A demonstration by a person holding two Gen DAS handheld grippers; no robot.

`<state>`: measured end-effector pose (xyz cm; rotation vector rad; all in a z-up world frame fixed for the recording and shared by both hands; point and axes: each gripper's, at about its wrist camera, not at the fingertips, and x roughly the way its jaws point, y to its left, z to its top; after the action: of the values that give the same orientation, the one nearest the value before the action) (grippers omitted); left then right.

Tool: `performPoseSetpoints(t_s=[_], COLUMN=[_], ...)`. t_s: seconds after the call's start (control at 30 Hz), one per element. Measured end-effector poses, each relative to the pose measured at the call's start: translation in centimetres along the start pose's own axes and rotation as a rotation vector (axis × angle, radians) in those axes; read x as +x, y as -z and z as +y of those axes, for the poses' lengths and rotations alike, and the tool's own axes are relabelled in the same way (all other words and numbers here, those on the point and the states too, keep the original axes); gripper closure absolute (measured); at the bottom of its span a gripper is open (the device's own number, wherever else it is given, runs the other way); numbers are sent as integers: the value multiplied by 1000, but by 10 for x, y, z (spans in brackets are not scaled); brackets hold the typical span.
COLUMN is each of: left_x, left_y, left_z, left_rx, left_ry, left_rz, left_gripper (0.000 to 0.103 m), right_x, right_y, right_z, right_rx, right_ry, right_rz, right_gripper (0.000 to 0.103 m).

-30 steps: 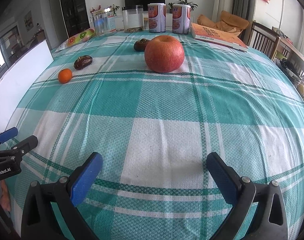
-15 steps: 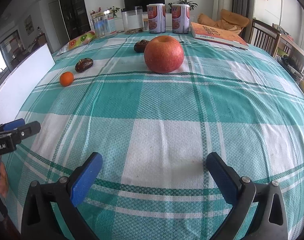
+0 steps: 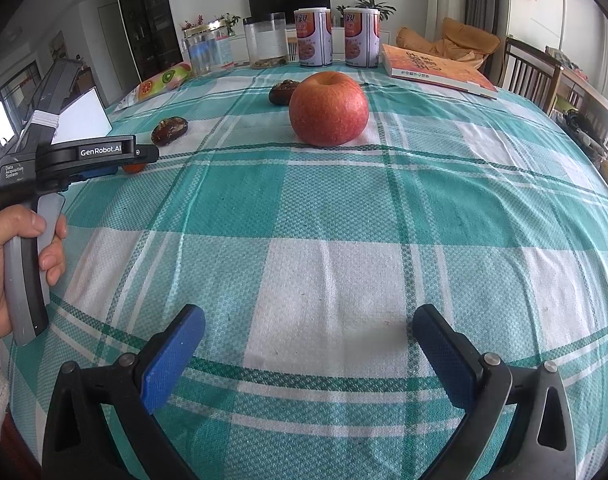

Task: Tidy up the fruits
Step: 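Bring both open tools back over the table toward the remaining fruits, then grasp the tangerine with the left tool while the right tool grasps a dark brown fruit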

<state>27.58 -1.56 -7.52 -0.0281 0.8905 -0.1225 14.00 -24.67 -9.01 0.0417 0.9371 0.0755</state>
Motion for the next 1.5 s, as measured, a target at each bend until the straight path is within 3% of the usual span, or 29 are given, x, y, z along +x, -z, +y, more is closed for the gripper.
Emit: performPoseSetpoints(t_s=[0.03,0.4,0.6,0.63,0.7,0.73,0.77,0.93,1.5], left_x=[-1,-65,-87,-85,-81,-82,-80,-75,-73], left_y=[1,58,87,90,96,97,97,96,97], left_z=[-1,26,33,34,36,36,36,40,41], left_rx=[18,59,73,68,54,54,54,26,13], left_ry=[5,31,-16,-23,-33,-44,-63,-83,-97], left_rz=[3,52,25,27,20,2,8,24,31], left_gripper=[68,68,67,65,49,34,28,14,8], right_x=[0,0,0,0,1,1,1,2,4], right_y=[0,0,0,0,-1,-1,-1,-1,-1], right_z=[0,0,1,1,2,2,2,3,7], right_rx=[0,2,-1,-2,-4,-4,-3,-10,-33], right_ry=[-1,-8,-3,-2,1,1,0,9,39], right_rz=[0,-1,1,1,2,3,2,7,25], right_gripper=[0,0,0,0,0,0,0,0,0])
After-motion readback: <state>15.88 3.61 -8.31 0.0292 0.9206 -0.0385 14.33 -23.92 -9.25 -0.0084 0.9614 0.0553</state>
